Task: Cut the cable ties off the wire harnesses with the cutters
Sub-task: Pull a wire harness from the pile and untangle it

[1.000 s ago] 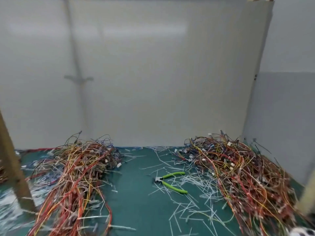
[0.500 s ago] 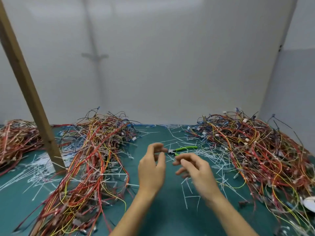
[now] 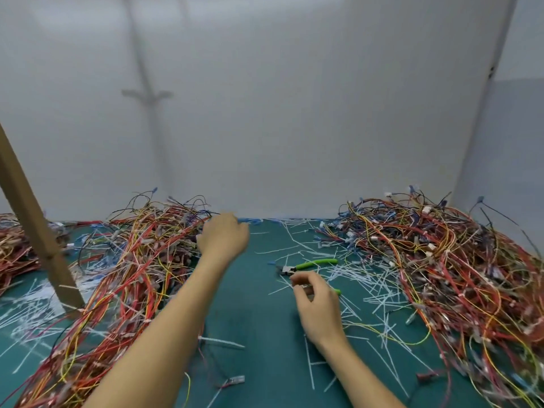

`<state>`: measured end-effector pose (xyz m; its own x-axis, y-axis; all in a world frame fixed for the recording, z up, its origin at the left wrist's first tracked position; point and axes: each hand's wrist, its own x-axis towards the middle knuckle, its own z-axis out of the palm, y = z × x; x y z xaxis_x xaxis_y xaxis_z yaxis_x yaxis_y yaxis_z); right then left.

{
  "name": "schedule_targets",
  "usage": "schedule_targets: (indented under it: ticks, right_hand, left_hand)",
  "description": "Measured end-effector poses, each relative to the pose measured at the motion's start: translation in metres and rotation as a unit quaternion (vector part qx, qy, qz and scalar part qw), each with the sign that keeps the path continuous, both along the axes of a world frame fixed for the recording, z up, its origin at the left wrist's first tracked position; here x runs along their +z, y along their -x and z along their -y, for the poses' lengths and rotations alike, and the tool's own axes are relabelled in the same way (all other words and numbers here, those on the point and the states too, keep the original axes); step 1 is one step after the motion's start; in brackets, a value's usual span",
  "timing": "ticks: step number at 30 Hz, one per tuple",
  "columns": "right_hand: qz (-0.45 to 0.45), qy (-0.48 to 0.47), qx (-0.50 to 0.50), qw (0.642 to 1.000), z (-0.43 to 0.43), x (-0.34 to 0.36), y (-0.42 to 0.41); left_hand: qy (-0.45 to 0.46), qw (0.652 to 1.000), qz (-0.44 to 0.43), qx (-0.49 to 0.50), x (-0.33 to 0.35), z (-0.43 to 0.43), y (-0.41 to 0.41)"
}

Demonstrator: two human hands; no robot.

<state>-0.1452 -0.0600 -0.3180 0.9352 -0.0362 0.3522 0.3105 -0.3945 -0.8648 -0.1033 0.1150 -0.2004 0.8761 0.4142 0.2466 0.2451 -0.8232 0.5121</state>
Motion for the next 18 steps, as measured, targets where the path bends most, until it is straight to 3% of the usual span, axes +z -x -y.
schedule_targets:
  ticks: [2, 7, 15, 18]
  right_hand:
    - [-0.014, -0.008, 0.003, 1.0, 0.0, -0.002, -0.001]
    - [-0.052, -0.043, 0.002, 0.998, 0.001, -0.002, -0.002]
    - [-0.072, -0.021, 0.01, 0.997, 0.0, -0.001, -0.002]
    - [-0.069, -0.027, 0.009, 0.997, -0.001, 0.0, -0.001]
  left_hand:
    - [-0.102, 0.992, -0.057, 0.04, 0.008, -0.019, -0.006]
    - [-0.228, 0.954, -0.144, 0.127, -0.006, -0.057, -0.002]
    - [-0.381, 0.91, -0.099, 0.13, -0.015, -0.091, 0.012]
    - [-0.357, 0.928, -0.028, 0.103, 0.001, -0.086, 0.007]
